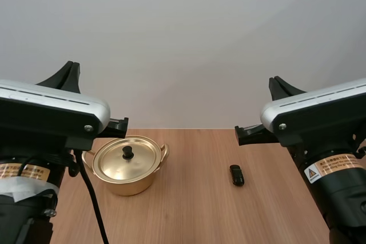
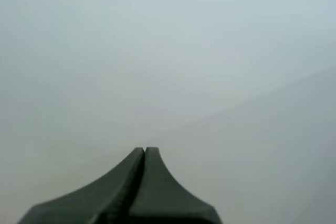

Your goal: Open the pot, put the car inside, and close it

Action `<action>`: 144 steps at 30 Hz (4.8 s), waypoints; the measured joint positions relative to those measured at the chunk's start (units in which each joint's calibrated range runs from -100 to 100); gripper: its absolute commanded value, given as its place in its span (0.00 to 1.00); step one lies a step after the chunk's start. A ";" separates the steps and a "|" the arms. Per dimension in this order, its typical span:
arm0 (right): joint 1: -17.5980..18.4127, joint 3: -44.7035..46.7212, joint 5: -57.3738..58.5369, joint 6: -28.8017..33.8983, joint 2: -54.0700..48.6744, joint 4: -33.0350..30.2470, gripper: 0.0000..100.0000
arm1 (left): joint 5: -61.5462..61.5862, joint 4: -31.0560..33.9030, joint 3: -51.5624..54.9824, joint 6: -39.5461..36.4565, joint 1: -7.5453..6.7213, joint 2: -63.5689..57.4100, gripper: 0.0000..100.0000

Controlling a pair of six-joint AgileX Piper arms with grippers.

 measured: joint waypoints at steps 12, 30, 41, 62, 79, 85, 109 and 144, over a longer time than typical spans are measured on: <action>-0.08 -1.01 25.58 -1.41 0.00 0.23 0.00 | 21.90 0.00 -7.00 -5.41 0.00 8.32 0.00; -0.08 -1.01 27.47 -1.50 0.00 0.37 0.00 | 62.20 -7.84 -25.74 5.60 0.83 37.84 0.00; 0.09 -1.01 27.69 -2.56 0.00 0.47 0.00 | 81.84 -7.85 -37.27 8.52 0.83 58.93 0.00; 0.33 -1.01 27.85 -2.56 -0.11 0.47 0.00 | 86.78 -6.48 -37.62 9.21 0.83 71.99 0.93; 0.33 -1.01 27.85 -2.56 -0.11 0.47 0.00 | 80.46 -4.02 -37.62 9.32 0.83 83.08 0.93; 0.33 -1.01 27.85 -2.56 -0.11 0.47 0.00 | 76.42 -4.02 -37.62 9.74 0.83 85.60 0.92; 0.33 -1.01 27.85 -2.56 -0.11 0.47 0.00 | 74.38 -4.02 -37.62 10.90 0.83 89.86 0.62; 0.33 -2.57 33.52 -3.12 3.64 3.80 0.00 | 65.80 -10.57 -44.41 8.57 0.83 64.95 0.00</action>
